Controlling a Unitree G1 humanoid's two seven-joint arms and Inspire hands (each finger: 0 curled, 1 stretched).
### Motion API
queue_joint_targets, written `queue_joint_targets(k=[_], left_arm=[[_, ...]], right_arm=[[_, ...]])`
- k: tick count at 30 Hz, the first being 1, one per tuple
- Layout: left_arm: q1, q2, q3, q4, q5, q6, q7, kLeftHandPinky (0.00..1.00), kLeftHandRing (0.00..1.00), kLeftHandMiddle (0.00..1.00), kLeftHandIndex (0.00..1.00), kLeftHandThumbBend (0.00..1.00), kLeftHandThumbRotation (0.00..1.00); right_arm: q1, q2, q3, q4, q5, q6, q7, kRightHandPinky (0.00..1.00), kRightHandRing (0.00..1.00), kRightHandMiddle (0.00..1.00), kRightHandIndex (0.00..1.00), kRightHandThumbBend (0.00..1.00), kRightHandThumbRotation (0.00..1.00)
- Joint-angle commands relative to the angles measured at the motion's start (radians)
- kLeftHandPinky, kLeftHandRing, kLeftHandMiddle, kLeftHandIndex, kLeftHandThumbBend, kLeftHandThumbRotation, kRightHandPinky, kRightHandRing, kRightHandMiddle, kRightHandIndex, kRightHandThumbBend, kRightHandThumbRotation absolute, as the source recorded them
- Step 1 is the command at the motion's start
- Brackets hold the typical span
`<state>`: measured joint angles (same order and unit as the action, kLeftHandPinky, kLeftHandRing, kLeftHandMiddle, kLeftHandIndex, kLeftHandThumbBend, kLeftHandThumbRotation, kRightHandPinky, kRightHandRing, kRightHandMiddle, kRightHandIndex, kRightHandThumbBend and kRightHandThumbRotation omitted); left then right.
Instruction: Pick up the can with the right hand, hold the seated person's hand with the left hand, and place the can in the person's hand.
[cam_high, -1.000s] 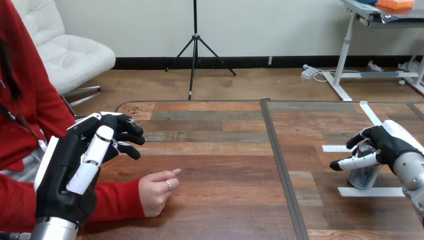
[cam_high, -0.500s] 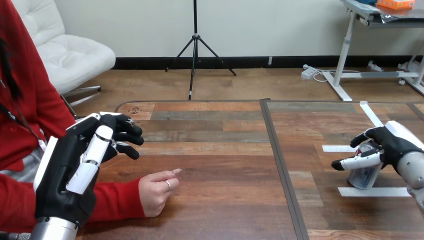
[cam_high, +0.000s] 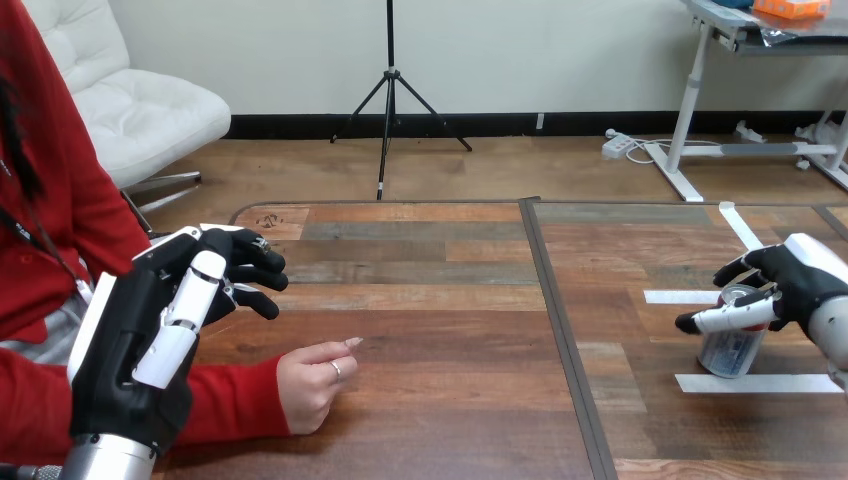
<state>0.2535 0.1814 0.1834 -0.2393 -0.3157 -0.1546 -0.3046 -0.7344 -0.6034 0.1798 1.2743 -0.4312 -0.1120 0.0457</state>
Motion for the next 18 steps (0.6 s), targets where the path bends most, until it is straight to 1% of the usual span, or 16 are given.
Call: queue_joint_targets(k=[1, 5, 7, 13, 16, 18], left_arm=[[-0.067, 0.012, 0.01, -0.012, 0.003, -0.019, 0.0, 0.41, 0.54, 0.54, 0.5, 0.23, 0.62], [-0.067, 0.011, 0.008, -0.019, 0.004, -0.011, 0.003, 0.41, 0.53, 0.54, 0.5, 0.22, 0.62], [-0.07, 0.013, 0.009, -0.012, -0.005, -0.017, -0.007, 0.41, 0.53, 0.54, 0.5, 0.22, 0.62], [-0.068, 0.011, 0.008, -0.022, -0.007, -0.001, -0.001, 0.4, 0.53, 0.53, 0.49, 0.21, 0.62], [-0.069, 0.011, 0.008, -0.02, -0.005, -0.004, -0.001, 0.4, 0.53, 0.53, 0.49, 0.2, 0.62], [-0.069, 0.011, 0.008, -0.017, 0.001, -0.008, 0.0, 0.4, 0.54, 0.53, 0.49, 0.2, 0.62]], right_arm=[[-0.093, -0.03, -0.01, -0.029, 0.012, -0.031, -0.006, 0.57, 0.64, 0.68, 0.7, 1.0, 0.22], [-0.094, -0.035, -0.012, -0.028, 0.015, -0.034, 0.001, 0.57, 0.64, 0.68, 0.7, 0.99, 0.2], [-0.093, -0.038, -0.011, -0.032, 0.013, -0.035, 0.001, 0.57, 0.64, 0.68, 0.7, 0.98, 0.19], [-0.088, -0.049, -0.013, -0.034, 0.014, -0.056, -0.004, 0.57, 0.63, 0.67, 0.7, 0.95, 0.17], [-0.086, -0.054, -0.01, -0.037, 0.011, -0.064, -0.007, 0.56, 0.63, 0.67, 0.7, 0.95, 0.16], [-0.088, -0.055, -0.016, -0.036, 0.018, -0.06, -0.001, 0.56, 0.63, 0.67, 0.7, 0.95, 0.16]])
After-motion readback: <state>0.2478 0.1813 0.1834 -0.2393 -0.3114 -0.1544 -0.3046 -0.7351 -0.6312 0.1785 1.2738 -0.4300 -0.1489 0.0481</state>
